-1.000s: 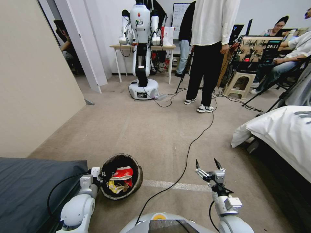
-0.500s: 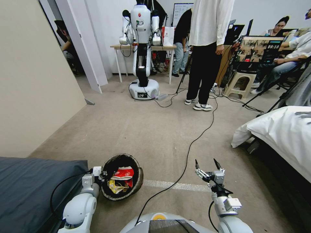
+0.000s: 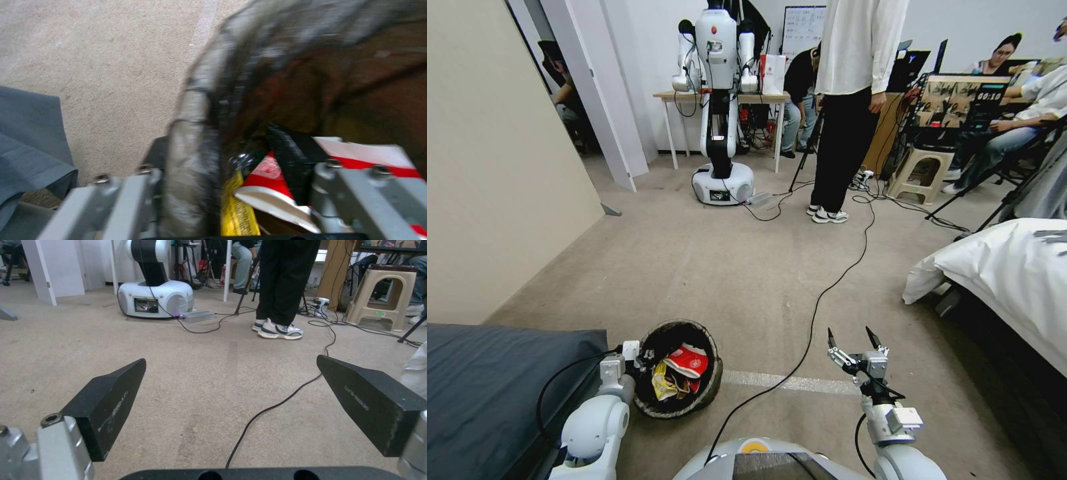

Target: Pick up the trash bin, then pick up the garbage from the floor and place it into the trash bin.

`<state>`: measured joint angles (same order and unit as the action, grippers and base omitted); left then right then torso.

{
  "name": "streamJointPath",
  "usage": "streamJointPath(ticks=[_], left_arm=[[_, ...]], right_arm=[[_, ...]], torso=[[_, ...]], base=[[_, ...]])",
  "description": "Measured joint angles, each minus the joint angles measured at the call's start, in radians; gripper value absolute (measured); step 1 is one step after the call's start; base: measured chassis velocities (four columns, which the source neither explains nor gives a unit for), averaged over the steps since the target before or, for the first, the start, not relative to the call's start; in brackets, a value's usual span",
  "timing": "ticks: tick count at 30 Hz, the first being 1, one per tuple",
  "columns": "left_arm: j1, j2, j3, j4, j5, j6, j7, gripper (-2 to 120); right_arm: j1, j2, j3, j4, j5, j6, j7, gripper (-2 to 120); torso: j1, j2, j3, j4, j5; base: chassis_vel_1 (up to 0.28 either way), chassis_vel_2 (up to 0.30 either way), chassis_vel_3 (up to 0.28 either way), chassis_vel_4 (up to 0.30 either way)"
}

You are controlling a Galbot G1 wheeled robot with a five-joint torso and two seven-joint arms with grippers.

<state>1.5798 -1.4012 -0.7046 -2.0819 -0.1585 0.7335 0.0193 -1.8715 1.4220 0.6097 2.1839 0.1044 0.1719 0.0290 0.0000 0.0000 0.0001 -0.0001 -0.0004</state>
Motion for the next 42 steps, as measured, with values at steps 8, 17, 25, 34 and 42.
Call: streamJointPath(ticks=[8, 17, 25, 34, 42], left_arm=[[-0.007, -0.003, -0.002, -0.002, 0.009, 0.009, -0.002, 86], [-0.021, 0.002, -0.003, 0.0, -0.001, 0.017, 0.002, 100], [-0.037, 0.018, -0.023, -0.002, -0.014, 0.012, 0.004, 100], [-0.053, 0.04, -0.066, -0.002, -0.023, 0.007, 0.009, 100], [-0.048, 0.045, -0.105, -0.006, -0.078, -0.027, 0.035, 100]], right_arm=[[0.024, -0.014, -0.011, 0.0, 0.005, -0.022, 0.009, 100], [0.029, -0.015, -0.02, 0.005, 0.003, -0.031, 0.012, 100], [0.028, -0.014, -0.032, 0.011, -0.004, -0.039, 0.016, 100], [0.034, -0.02, -0.046, 0.021, -0.01, -0.056, 0.025, 100], [0.04, -0.028, -0.051, 0.042, -0.008, -0.078, 0.047, 100]], torso=[[0.0, 0.0, 0.0, 0.0001, -0.0003], [0.0, 0.0, 0.0, -0.0007, -0.0009], [0.0, 0.0, 0.0, -0.0003, 0.0001], [0.0, 0.0, 0.0, 0.0, 0.0003], [0.0, 0.0, 0.0, 0.0002, 0.0003]], base=[[0.0, 0.0, 0.0, 0.0], [0.0, 0.0, 0.0, 0.0], [0.0, 0.0, 0.0, 0.0], [0.0, 0.0, 0.0, 0.0], [0.0, 0.0, 0.0, 0.0]])
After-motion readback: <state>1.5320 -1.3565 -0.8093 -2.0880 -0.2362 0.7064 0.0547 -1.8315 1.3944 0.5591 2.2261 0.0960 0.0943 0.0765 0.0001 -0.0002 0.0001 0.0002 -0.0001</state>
